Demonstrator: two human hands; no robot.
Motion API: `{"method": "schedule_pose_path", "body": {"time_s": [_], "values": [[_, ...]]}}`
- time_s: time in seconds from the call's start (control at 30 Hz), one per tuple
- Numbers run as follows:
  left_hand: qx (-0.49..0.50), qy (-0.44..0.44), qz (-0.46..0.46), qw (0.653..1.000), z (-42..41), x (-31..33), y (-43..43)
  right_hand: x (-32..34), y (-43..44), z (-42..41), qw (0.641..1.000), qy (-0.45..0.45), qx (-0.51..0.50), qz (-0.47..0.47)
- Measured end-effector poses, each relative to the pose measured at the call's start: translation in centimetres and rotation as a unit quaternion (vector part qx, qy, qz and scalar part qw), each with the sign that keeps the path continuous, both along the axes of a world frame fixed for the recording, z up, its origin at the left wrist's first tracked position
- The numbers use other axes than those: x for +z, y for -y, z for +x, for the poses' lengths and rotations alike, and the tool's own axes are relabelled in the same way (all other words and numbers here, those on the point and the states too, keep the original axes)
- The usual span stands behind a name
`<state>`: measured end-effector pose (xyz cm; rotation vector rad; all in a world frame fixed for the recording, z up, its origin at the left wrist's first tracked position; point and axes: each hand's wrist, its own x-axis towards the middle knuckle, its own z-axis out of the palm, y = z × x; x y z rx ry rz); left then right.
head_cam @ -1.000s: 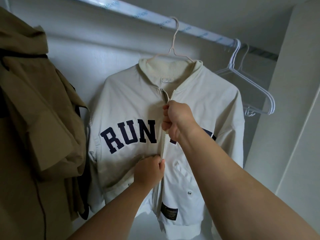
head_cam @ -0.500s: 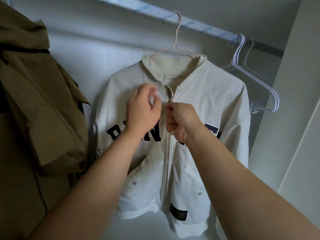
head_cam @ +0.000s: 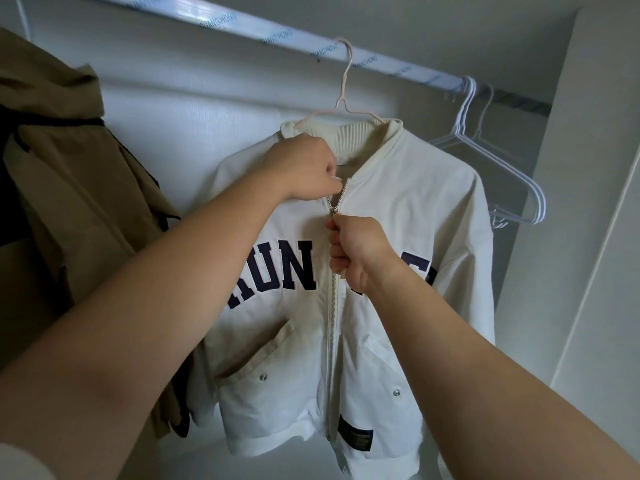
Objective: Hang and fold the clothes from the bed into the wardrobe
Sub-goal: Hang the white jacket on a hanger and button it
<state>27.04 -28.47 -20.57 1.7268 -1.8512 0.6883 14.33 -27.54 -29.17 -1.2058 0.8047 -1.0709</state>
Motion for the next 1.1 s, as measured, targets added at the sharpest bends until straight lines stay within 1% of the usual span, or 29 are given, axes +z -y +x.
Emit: {"method": "schedule_pose_path", "body": {"time_s": [0.07, 0.1, 0.13, 0.17, 0.2, 0.23, 0.27, 0.3, 0.33, 0.37, 0.43, 0.47, 0.53, 0.63, 0.7, 0.8, 0.87, 0.97, 1.1], "values": [[0.025, -0.035, 0.0, 0.999, -0.3, -0.2, 0.8, 0.1, -0.2, 0.1, 1.0, -0.001, 0.003, -0.005], [0.011, -0.061, 0.004, 0.998, -0.4, -0.3, 1.1, 0.1, -0.3, 0.1, 1.0, -0.002, 0.003, -0.007], [-0.024, -0.106, -0.004, 0.994, -0.2, -0.4, 1.3, 0.2, -0.4, 0.1, 1.0, -0.004, 0.001, -0.009], [-0.074, -0.161, -0.029, 0.984, 0.1, -0.6, 1.3, 0.2, -0.5, 0.1, 1.0, -0.005, 0.0, -0.01], [-0.118, -0.224, -0.083, 0.964, 0.6, -1.1, 1.0, 0.2, -0.5, 0.0, 1.0, -0.006, -0.002, -0.01], [-0.147, -0.287, -0.161, 0.933, 1.3, -1.9, 0.6, 0.2, -0.6, -0.1, 1.0, -0.006, -0.003, -0.009], [-0.155, -0.319, -0.25, 0.901, 2.1, -3.2, 0.1, 0.3, -0.6, -0.1, 1.0, -0.006, -0.003, -0.009], [-0.138, -0.308, -0.323, 0.884, 2.8, -4.9, -0.3, 0.4, -0.6, -0.2, 1.0, -0.004, -0.003, -0.01], [-0.107, -0.275, -0.353, 0.888, 3.4, -7.1, -0.7, 0.4, -0.7, -0.3, 1.0, -0.004, -0.005, -0.01], [-0.089, -0.236, -0.346, 0.904, 3.6, -9.7, -1.0, 0.5, -0.7, -0.3, 1.0, -0.003, -0.006, -0.01], [-0.074, -0.141, -0.284, 0.945, 3.1, -14.4, -1.3, 0.7, -0.7, -0.2, 1.0, -0.001, -0.008, -0.01], [-0.06, -0.094, -0.258, 0.96, 2.6, -16.0, -1.2, 0.7, -0.7, -0.1, 1.0, -0.003, -0.01, -0.012], [-0.003, -0.04, -0.221, 0.974, 1.3, -17.5, -0.7, 0.6, -0.7, 0.2, 1.0, -0.01, -0.015, -0.013], [0.059, -0.047, -0.212, 0.974, -0.3, -16.5, -0.3, 0.6, -0.8, 0.6, 1.0, 0.002, -0.014, -0.005], [0.073, -0.066, -0.195, 0.976, -1.2, -15.7, -0.3, 0.6, -0.7, 0.8, 1.0, 0.005, -0.016, -0.002], [0.078, -0.06, -0.169, 0.981, -2.1, -15.3, -0.1, 1.0, -0.5, 1.0, 1.0, -0.016, -0.024, -0.002], [0.076, -0.064, -0.128, 0.987, -2.3, -15.3, 0.2, 1.3, -0.6, 1.1, 0.999, -0.019, -0.03, 0.002], [0.079, -0.052, -0.108, 0.99, -2.0, -16.0, 0.8, 2.0, -0.9, 1.4, 0.999, -0.023, -0.035, 0.009], [0.056, -0.11, -0.106, 0.987, -2.2, -15.9, 0.5, 4.9, -0.6, 1.4, 0.999, 0.008, -0.028, 0.012]]}}
